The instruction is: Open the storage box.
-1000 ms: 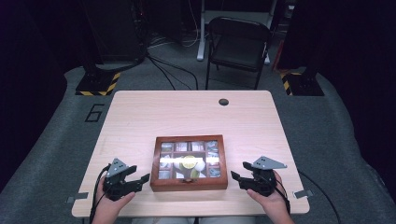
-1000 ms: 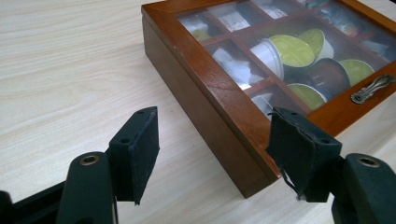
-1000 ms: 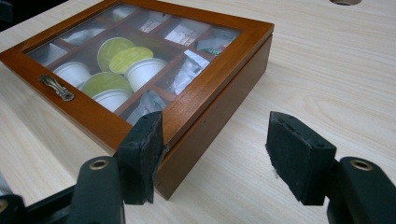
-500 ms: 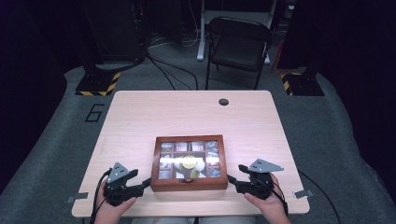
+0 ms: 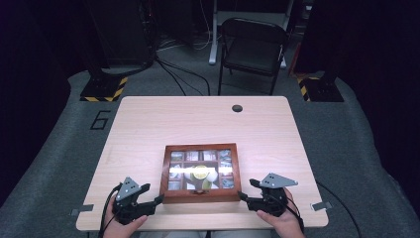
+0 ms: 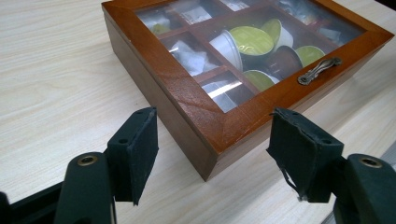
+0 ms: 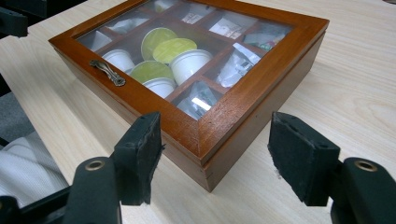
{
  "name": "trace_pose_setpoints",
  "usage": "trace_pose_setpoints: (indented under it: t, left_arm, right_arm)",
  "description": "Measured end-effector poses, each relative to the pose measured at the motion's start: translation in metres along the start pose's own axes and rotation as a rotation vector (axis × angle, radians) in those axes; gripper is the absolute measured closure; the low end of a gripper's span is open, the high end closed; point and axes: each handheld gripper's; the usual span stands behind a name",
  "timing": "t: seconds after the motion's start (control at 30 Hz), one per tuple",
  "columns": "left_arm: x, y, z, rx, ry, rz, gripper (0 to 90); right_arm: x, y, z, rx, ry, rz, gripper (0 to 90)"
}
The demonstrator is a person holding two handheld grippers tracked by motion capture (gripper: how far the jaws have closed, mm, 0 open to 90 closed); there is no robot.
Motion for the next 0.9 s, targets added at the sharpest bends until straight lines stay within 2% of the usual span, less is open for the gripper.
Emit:
trace_pose_setpoints:
  t: [0.07,0.2,0.33,0.4,0.57,0.7,0.77,0.87,0.9]
  left_arm:
    - [0.0,-0.002,0.001,0.0,-0.007,-0.009,31.6]
    - [0.0,-0.006,0.005,0.023,0.014,0.023,31.7]
    - [0.0,-0.01,0.01,0.044,0.04,0.047,32.4]
    - [0.0,-0.012,0.013,0.043,0.051,0.07,33.1]
    - [-0.001,-0.016,0.018,0.055,0.057,0.079,35.3]
    - [-0.002,-0.017,0.021,0.041,0.064,0.103,36.5]
    - [-0.002,-0.015,0.021,0.033,0.048,0.093,40.2]
    - [-0.002,-0.014,0.021,0.03,0.057,0.091,41.4]
    - [-0.001,-0.015,0.023,0.016,0.065,0.104,41.3]
  right_arm:
    - [0.001,0.001,0.002,-0.005,0.014,-0.005,33.8]
    - [0.003,0.004,0.009,0.0,0.053,-0.017,33.8]
    - [0.006,0.007,0.017,0.008,0.098,-0.057,34.4]
    - [0.007,0.008,0.02,0.009,0.118,-0.06,35.3]
    - [0.008,0.008,0.027,0.018,0.13,-0.075,39.7]
    - [0.008,0.008,0.029,0.025,0.139,-0.078,42.5]
    - [0.007,0.006,0.031,0.011,0.143,-0.08,43.4]
    - [0.007,0.005,0.031,0.009,0.141,-0.077,43.3]
    - [0.007,0.005,0.031,0.007,0.142,-0.075,43.4]
Point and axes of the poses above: each handheld gripper's, and its own axes: z roughly forward along the jaws, x roughly out of its underside, y roughly to its left, and after that the axes turned 6 degrees about z, right-handed
